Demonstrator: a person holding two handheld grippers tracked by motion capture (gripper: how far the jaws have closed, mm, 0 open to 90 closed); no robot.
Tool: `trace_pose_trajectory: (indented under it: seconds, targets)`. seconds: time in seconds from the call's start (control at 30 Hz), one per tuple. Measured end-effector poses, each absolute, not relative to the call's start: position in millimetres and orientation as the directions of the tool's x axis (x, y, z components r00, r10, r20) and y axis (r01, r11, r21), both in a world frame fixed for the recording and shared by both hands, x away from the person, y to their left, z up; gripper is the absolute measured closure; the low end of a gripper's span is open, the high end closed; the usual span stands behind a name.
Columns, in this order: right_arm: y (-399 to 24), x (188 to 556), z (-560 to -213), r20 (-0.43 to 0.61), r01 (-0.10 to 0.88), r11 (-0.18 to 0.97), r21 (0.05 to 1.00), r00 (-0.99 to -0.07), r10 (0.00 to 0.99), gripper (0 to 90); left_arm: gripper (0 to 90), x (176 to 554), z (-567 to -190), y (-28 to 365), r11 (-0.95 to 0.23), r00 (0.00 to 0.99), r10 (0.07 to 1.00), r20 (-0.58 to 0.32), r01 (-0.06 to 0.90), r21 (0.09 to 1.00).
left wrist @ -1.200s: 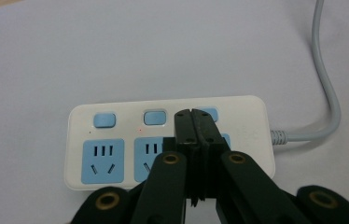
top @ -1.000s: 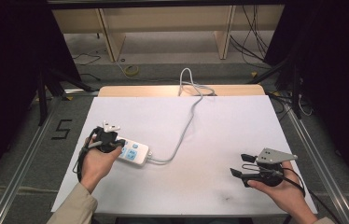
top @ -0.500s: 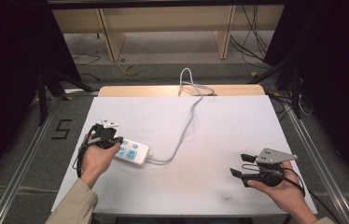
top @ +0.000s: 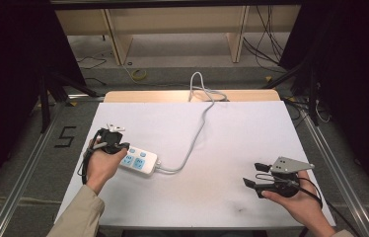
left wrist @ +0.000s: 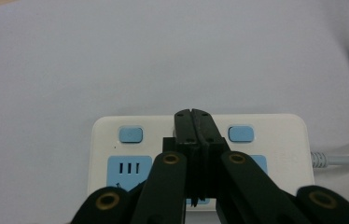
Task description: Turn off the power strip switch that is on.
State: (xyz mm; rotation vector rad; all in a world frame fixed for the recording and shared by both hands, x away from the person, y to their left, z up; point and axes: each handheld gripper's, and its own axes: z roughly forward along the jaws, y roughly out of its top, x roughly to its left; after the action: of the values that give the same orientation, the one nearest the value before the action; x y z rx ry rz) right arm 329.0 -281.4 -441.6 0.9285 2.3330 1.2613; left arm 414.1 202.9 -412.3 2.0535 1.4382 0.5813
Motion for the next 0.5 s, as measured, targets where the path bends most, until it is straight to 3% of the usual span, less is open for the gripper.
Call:
trace_pose_trajectory:
  seconds: [0.5]
  targets:
    - [-280.5,328.7,-441.6,0.021,0.390,0.396,0.831,-0.734,0.679,31.2,90.0,426.3,-418.2,202.3,-0.272,0.325,0.945,0.034,0.724,0.634]
